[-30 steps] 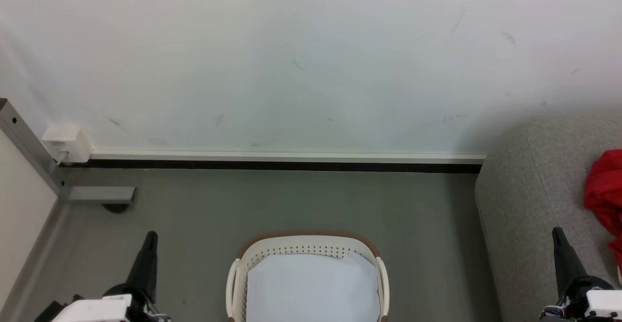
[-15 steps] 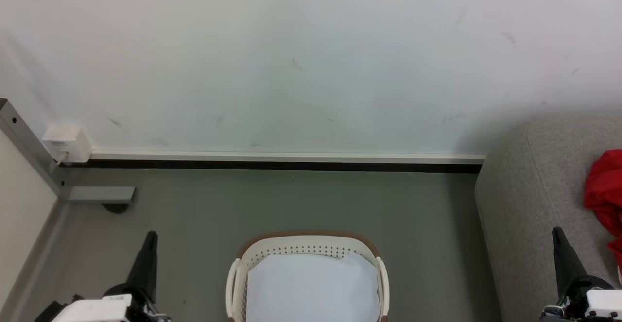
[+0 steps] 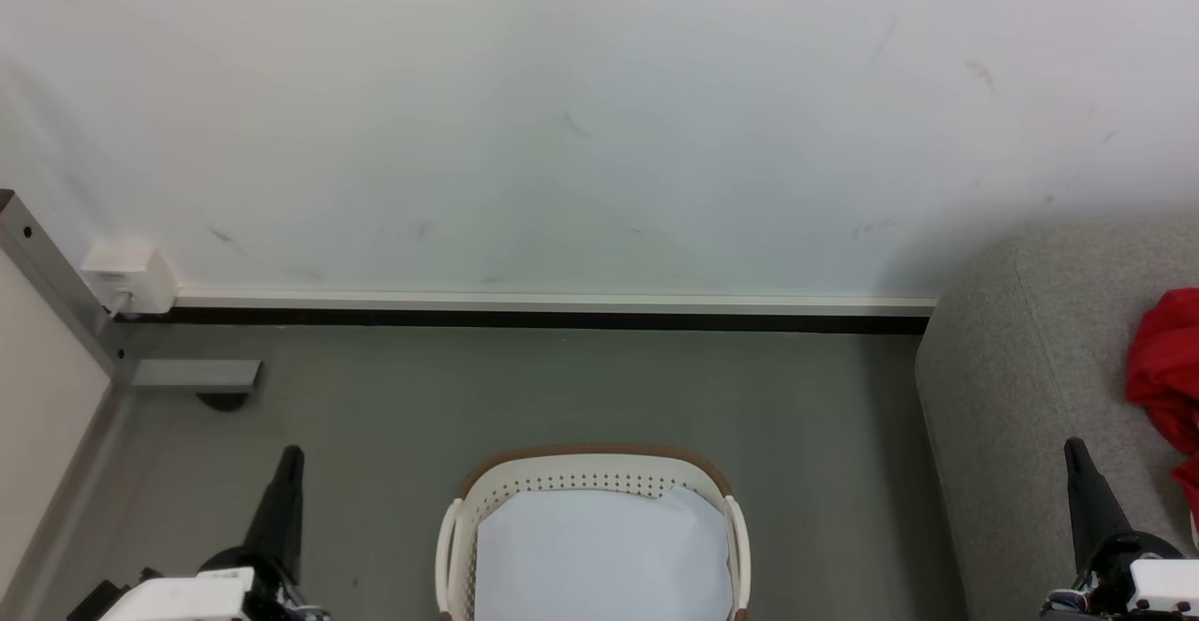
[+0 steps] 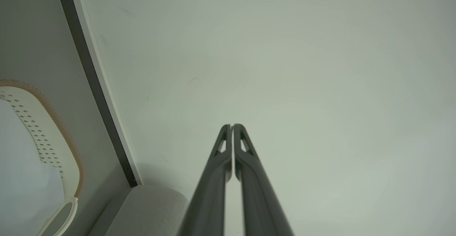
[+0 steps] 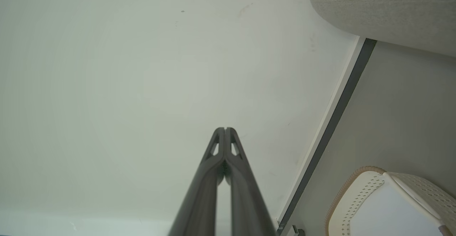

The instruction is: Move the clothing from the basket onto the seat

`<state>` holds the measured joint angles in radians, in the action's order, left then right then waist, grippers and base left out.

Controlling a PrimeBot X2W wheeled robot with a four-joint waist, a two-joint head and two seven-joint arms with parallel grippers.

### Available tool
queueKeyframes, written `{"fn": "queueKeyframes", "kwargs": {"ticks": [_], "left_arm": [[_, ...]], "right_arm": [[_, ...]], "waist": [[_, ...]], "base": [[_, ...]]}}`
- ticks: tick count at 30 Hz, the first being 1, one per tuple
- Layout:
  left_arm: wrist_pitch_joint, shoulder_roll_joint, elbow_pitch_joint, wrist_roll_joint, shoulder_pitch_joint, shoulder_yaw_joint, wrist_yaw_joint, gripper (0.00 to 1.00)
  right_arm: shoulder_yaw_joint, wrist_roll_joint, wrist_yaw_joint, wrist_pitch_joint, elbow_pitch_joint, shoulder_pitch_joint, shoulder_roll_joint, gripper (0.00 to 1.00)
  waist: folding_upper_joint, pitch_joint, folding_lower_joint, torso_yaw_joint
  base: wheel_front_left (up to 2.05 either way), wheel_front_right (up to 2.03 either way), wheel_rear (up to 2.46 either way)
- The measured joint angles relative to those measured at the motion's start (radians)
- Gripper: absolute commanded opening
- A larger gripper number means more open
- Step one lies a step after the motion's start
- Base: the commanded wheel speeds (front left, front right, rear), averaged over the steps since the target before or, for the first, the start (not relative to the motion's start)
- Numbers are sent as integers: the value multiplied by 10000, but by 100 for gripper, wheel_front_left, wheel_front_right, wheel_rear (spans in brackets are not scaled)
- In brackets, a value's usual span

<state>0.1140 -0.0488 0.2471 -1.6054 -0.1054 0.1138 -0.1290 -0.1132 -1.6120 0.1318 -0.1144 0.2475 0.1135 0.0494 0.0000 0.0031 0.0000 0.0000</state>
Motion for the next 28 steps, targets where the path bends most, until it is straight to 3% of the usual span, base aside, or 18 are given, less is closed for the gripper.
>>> {"fn": "queueKeyframes", "kwargs": {"ticks": [28], "left_arm": [[0, 0, 0, 0, 0, 0, 0, 0]], "right_arm": [[0, 0, 0, 0, 0, 0, 0, 0]], "waist": [[0, 0, 0, 0]], "base": [[0, 0, 0]]}}
